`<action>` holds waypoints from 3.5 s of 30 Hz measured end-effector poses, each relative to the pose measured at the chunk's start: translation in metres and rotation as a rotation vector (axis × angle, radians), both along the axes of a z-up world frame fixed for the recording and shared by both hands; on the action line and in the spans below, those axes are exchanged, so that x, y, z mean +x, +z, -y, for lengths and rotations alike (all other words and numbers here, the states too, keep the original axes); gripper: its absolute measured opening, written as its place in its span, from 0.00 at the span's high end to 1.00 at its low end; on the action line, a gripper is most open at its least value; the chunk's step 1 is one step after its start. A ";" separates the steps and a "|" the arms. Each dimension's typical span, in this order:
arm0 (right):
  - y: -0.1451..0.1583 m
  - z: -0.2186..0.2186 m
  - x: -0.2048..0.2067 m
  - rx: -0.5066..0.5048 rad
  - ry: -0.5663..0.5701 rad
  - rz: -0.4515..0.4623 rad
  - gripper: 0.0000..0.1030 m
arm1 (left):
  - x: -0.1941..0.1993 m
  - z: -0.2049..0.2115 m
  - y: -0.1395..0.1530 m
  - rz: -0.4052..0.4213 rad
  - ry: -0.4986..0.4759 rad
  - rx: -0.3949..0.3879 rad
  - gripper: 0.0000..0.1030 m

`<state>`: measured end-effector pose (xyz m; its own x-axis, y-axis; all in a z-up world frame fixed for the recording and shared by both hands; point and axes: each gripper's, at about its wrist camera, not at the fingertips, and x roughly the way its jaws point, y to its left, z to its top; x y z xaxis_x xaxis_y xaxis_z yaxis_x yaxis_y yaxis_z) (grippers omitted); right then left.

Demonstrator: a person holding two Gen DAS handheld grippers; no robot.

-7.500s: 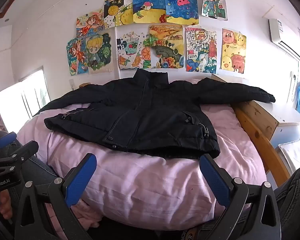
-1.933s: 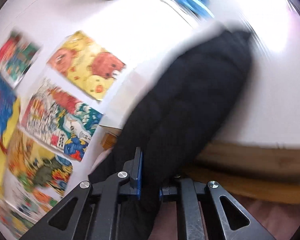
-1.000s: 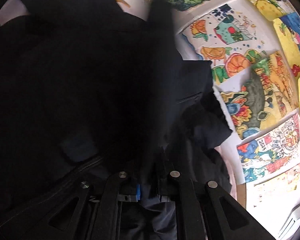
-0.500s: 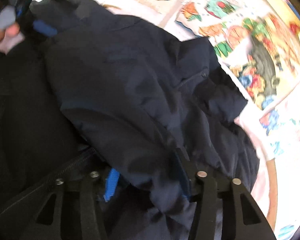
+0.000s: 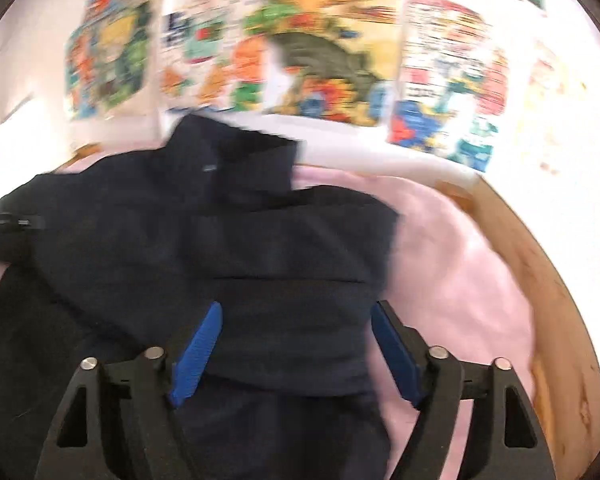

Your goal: Fold large clothes

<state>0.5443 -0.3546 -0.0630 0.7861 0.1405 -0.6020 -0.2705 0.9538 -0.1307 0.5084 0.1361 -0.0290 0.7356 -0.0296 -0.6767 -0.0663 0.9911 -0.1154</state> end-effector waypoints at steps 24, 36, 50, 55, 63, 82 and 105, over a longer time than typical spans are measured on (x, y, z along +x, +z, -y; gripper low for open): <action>-0.062 0.014 0.032 -0.061 -0.091 -0.108 0.07 | -0.077 -0.068 -0.023 -0.060 0.151 -0.232 0.18; 0.017 -0.026 -0.048 0.072 0.256 -0.073 0.00 | -0.161 -0.222 -0.036 0.031 0.654 -0.732 0.13; -0.056 -0.081 -0.062 0.161 0.341 -0.343 0.00 | -0.165 -0.252 -0.054 0.226 0.858 -0.705 0.25; -0.075 -0.068 -0.056 0.198 0.285 -0.424 0.00 | -0.171 -0.252 -0.039 0.247 0.947 -0.600 0.78; -0.076 -0.056 -0.050 0.254 0.242 -0.430 0.00 | -0.147 -0.190 0.046 0.502 0.745 -0.252 0.92; -0.032 0.019 -0.027 0.385 0.013 -0.218 0.00 | -0.019 0.134 0.101 0.496 -0.342 0.292 0.93; -0.062 0.076 -0.010 0.521 -0.087 -0.238 0.00 | -0.035 0.192 -0.039 0.081 -0.795 0.414 0.33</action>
